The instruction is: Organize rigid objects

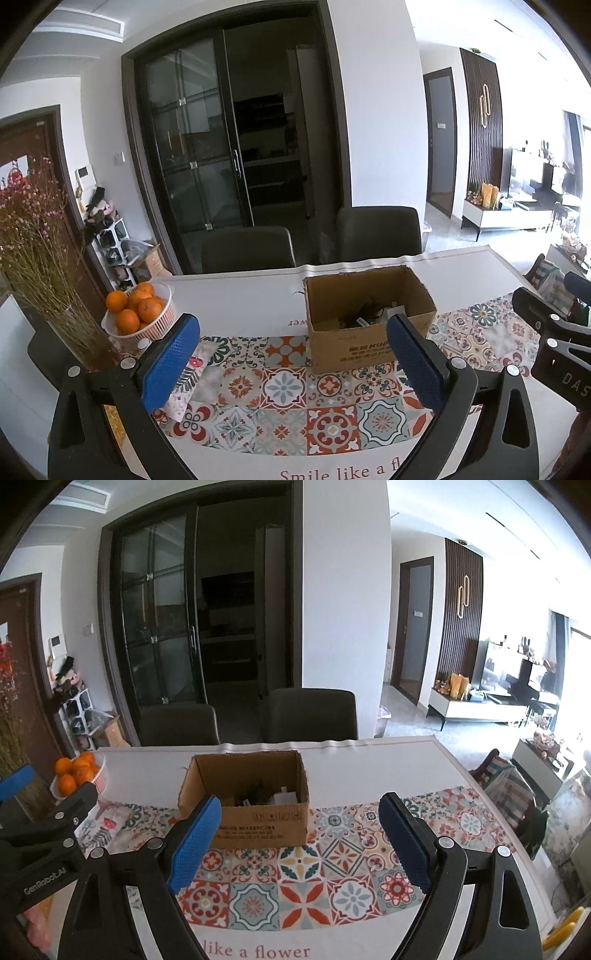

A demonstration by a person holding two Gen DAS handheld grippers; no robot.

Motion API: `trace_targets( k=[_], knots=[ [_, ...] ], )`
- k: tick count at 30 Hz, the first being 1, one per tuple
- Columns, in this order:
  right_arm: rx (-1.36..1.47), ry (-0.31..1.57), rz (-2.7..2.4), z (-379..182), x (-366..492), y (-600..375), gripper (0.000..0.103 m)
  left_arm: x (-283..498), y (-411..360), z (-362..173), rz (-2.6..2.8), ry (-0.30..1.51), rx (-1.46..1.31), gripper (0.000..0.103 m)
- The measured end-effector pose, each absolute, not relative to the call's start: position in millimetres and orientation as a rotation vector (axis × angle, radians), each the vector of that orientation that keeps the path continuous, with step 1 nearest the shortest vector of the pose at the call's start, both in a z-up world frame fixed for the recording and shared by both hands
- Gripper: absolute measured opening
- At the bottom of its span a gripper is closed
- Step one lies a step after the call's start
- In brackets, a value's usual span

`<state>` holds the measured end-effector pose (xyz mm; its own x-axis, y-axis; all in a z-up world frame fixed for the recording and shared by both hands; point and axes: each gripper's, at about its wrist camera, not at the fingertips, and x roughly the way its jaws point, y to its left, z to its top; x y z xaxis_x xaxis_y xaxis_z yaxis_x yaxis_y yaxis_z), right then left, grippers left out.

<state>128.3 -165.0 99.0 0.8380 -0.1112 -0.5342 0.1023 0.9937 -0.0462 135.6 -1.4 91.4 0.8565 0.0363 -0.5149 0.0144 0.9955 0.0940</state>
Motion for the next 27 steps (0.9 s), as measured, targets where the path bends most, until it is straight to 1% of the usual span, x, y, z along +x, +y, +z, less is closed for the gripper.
trace_targets(
  k=[27],
  knots=[
    [-0.010, 0.543, -0.091, 107, 120, -163, 0.088, 125, 0, 103, 0.016, 0.495, 0.095, 0.103]
  ],
)
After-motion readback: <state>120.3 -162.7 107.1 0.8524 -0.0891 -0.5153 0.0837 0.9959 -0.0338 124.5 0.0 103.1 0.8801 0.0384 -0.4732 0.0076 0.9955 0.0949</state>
